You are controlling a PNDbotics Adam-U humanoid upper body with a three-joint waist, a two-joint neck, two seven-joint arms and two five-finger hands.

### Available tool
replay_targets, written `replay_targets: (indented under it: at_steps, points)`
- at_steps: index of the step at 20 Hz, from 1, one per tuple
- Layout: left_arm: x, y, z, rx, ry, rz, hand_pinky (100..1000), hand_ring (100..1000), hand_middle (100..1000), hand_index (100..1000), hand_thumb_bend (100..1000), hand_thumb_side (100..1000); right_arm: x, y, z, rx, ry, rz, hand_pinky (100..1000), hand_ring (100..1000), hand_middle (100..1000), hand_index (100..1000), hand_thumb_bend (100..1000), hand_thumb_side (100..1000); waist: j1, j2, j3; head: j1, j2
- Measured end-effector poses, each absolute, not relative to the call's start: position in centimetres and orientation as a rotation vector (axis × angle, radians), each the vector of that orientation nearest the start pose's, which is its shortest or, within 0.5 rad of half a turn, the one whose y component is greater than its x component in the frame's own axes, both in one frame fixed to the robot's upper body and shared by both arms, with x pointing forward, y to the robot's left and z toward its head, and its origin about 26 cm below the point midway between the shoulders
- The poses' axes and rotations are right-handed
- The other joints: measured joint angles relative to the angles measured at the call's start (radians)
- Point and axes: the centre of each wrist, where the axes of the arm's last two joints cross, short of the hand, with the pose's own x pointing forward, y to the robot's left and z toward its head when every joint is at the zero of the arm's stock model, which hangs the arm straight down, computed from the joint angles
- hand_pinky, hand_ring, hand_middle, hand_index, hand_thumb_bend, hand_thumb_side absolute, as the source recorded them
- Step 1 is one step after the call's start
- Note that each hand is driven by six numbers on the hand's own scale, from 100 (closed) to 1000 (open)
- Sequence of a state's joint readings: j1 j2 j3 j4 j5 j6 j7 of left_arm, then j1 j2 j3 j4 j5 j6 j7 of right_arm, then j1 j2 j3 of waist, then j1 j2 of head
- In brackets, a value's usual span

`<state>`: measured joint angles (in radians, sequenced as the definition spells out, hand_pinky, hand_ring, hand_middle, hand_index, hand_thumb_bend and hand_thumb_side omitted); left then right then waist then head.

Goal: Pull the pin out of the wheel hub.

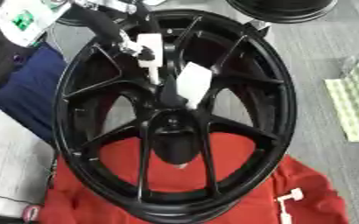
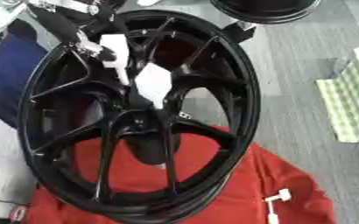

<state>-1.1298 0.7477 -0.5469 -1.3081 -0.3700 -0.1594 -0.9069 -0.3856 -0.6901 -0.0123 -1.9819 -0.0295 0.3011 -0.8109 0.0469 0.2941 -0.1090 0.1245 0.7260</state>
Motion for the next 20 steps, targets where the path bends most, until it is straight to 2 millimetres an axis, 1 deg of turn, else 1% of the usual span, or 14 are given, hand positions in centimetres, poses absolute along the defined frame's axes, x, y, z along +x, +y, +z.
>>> replay_targets:
  at_steps: [5, 7, 9, 12, 13, 17, 20]
  points:
    - [42.79, 22.98, 32.73, 0.566, -1.221, -2.099, 886, 846, 757, 884, 443, 774, 30.01, -30.46, 26.34, -0.984, -2.191, -0.267, 426, 614, 491, 693, 100, 618, 0.0, 0.001, 0.0, 0.0, 0.0]
    - [42.7, 22.86, 32.79, 0.573, -1.222, -2.104, 881, 831, 730, 882, 447, 776, 30.01, -30.46, 26.33, -0.981, -2.191, -0.27, 426, 614, 490, 692, 100, 617, 0.0, 0.001, 0.0, 0.0, 0.0]
    - [42.65, 22.79, 32.81, 0.582, -1.218, -2.109, 871, 815, 699, 870, 433, 779, 30.01, -30.46, 26.33, -0.978, -2.193, -0.273, 427, 614, 490, 692, 100, 614, 0.0, 0.001, 0.0, 0.001, 0.0]
    - [42.64, 22.68, 32.69, 0.591, -1.208, -2.116, 863, 802, 679, 857, 426, 771, 30.01, -30.46, 26.33, -0.977, -2.194, -0.274, 428, 614, 490, 692, 100, 617, 0.0, 0.001, -0.002, 0.002, 0.0]
    - [42.64, 22.67, 32.66, 0.592, -1.206, -2.117, 860, 799, 677, 854, 429, 750, 30.01, -30.46, 26.33, -0.977, -2.194, -0.275, 428, 614, 490, 692, 100, 617, 0.0, 0.001, -0.002, 0.003, 0.0]
    - [42.66, 22.61, 32.56, 0.6, -1.197, -2.123, 844, 769, 637, 821, 387, 740, 30.01, -30.46, 26.34, -0.978, -2.197, -0.278, 428, 615, 490, 691, 100, 618, 0.0, 0.001, -0.006, 0.006, 0.0]
    - [42.67, 22.59, 32.55, 0.599, -1.197, -2.123, 826, 732, 594, 785, 327, 736, 30.01, -30.46, 26.33, -0.977, -2.198, -0.28, 428, 615, 489, 690, 100, 622, 0.001, 0.001, -0.006, 0.006, 0.0]
